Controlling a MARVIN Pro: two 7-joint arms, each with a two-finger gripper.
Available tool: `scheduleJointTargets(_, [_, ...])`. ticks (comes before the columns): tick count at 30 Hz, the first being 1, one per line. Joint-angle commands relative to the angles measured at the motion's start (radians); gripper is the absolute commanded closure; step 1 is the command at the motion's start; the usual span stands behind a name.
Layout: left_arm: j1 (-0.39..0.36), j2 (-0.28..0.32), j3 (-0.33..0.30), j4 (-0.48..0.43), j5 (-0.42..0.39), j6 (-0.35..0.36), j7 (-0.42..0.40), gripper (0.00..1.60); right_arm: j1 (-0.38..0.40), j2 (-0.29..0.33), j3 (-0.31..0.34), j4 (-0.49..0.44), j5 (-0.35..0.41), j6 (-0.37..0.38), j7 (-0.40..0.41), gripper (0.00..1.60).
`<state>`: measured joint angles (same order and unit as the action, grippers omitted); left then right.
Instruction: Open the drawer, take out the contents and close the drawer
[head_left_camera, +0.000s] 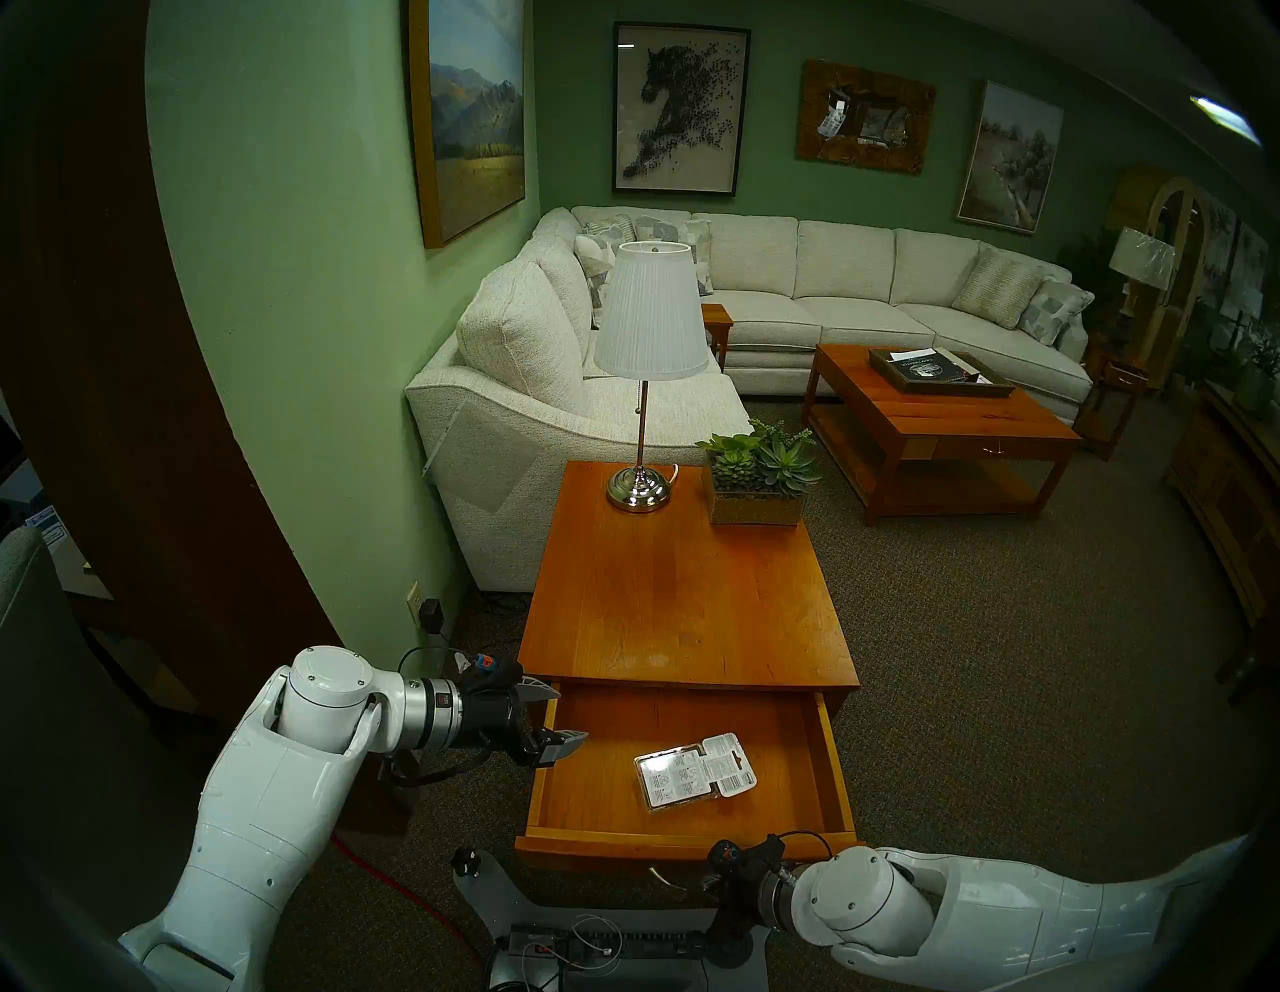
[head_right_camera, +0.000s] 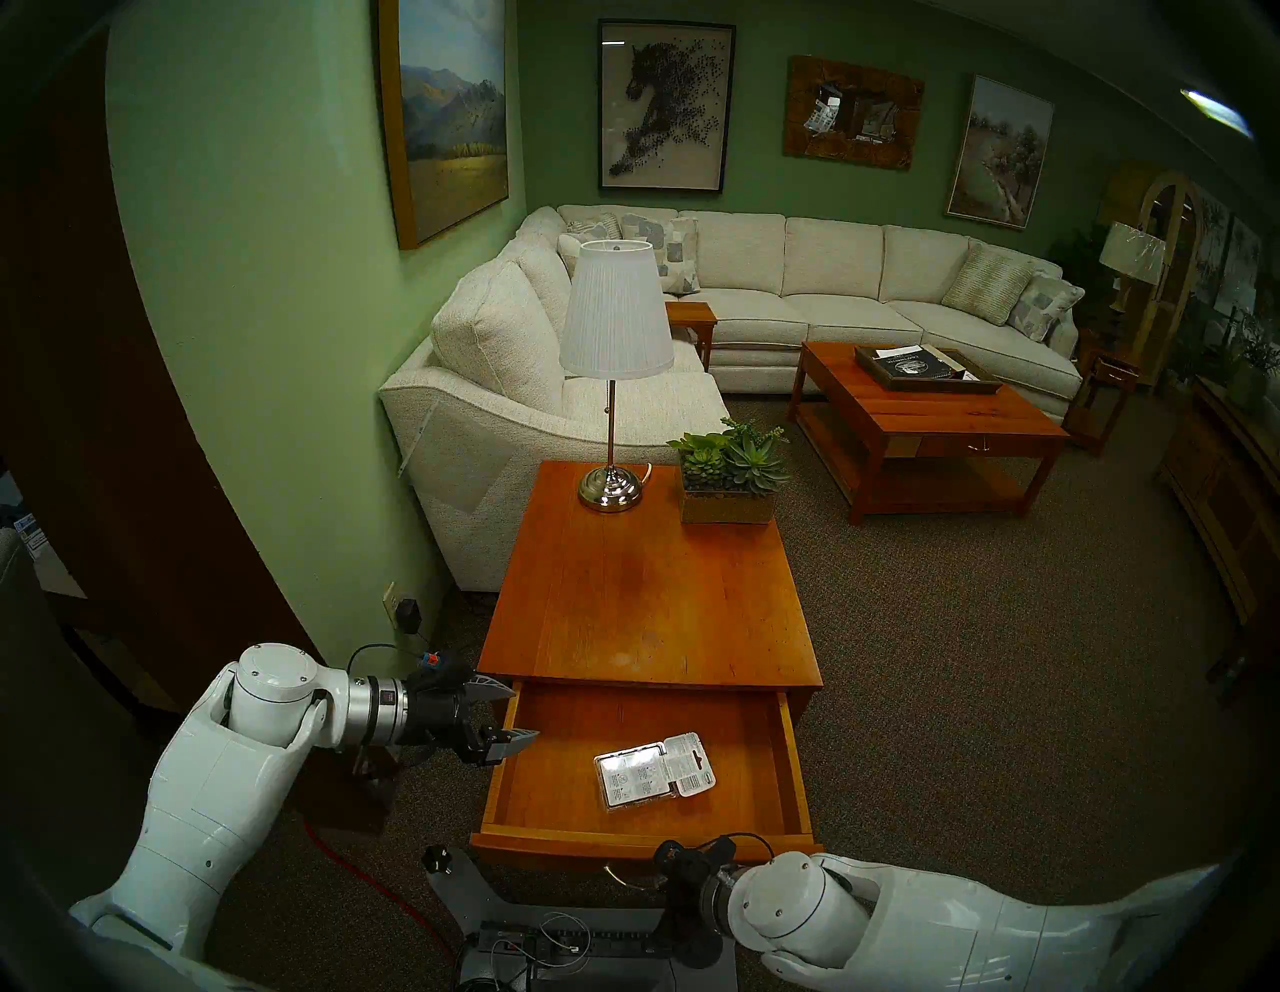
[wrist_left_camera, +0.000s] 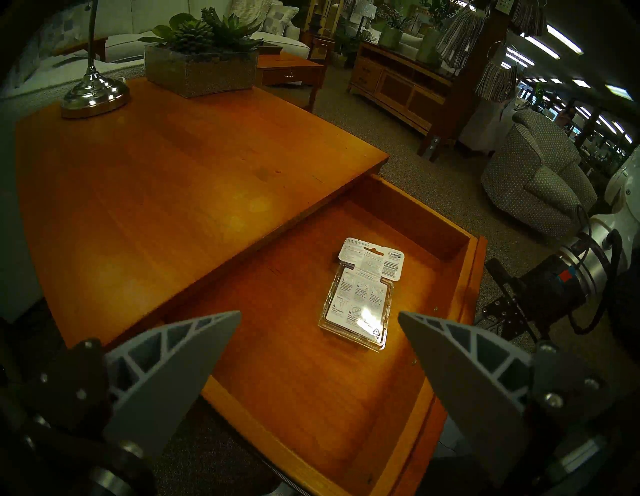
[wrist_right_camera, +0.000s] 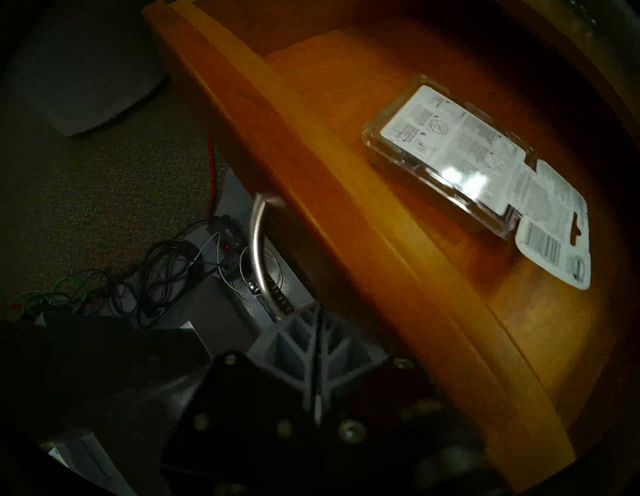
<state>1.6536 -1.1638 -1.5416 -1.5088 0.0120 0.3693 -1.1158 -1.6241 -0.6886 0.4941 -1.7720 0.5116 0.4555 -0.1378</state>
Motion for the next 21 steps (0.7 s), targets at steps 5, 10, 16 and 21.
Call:
scheduleJointTargets(5, [-0.023, 0.002, -0.009, -0.027, -0.008, 0.006, -0.007, 0.0, -0.047, 0.142, 0.067, -0.172, 0.036, -0.038, -0.08, 1.6])
scheduleJointTargets(10, [-0.023, 0.002, -0.01, -0.026, -0.007, 0.006, -0.008, 0.0, -0.056, 0.189, 0.086, -0.219, 0.043, -0.067, -0.094, 1.6])
scheduleJointTargets(16, [-0.023, 0.001, -0.01, -0.026, -0.006, 0.005, -0.008, 0.0, -0.073, 0.271, 0.118, -0.306, 0.056, -0.085, -0.126, 1.6])
scheduleJointTargets(21, [-0.023, 0.001, -0.01, -0.027, -0.006, 0.007, -0.009, 0.0, -0.096, 0.331, 0.145, -0.369, 0.081, -0.085, -0.162, 1.6])
